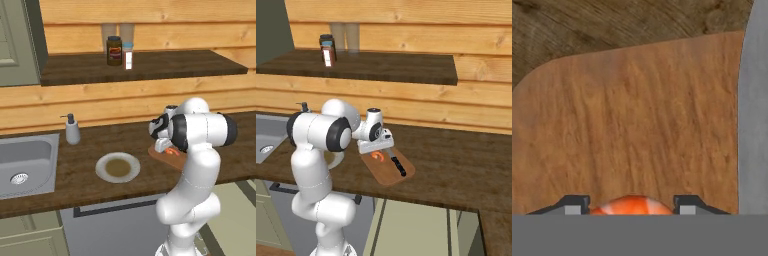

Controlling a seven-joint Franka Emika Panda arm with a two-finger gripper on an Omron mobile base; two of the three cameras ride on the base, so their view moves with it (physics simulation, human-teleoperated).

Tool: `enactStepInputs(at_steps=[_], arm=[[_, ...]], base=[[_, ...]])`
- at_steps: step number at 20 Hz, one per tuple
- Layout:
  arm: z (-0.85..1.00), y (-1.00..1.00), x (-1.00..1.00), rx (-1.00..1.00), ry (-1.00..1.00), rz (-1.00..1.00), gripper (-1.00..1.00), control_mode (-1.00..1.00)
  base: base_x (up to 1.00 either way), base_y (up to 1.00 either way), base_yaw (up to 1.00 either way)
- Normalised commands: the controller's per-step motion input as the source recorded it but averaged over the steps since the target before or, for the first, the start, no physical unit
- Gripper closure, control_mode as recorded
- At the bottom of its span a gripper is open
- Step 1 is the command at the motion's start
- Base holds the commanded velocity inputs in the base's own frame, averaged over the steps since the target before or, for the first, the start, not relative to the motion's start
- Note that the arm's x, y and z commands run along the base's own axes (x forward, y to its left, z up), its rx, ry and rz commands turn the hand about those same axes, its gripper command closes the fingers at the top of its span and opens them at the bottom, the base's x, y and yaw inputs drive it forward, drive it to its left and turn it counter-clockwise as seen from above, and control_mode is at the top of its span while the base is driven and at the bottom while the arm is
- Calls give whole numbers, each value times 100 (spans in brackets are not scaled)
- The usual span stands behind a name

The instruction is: Pick up the knife from the drawer and place it on the cutting board. Then place the meat from the plate to the cutting board.

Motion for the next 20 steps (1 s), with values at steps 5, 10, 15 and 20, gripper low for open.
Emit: enactStepInputs(at_steps=[5, 10, 15, 20], arm=[[0, -30, 0, 0, 0, 0, -100, -100], [4, -10, 0, 0, 0, 0, -100, -100], [33, 0, 0, 0, -2, 0, -100, -100], [37, 0, -28, 0, -1, 3, -100, -100]], base=[[0, 0, 0], [0, 0, 0], [0, 0, 0], [0, 0, 0]])
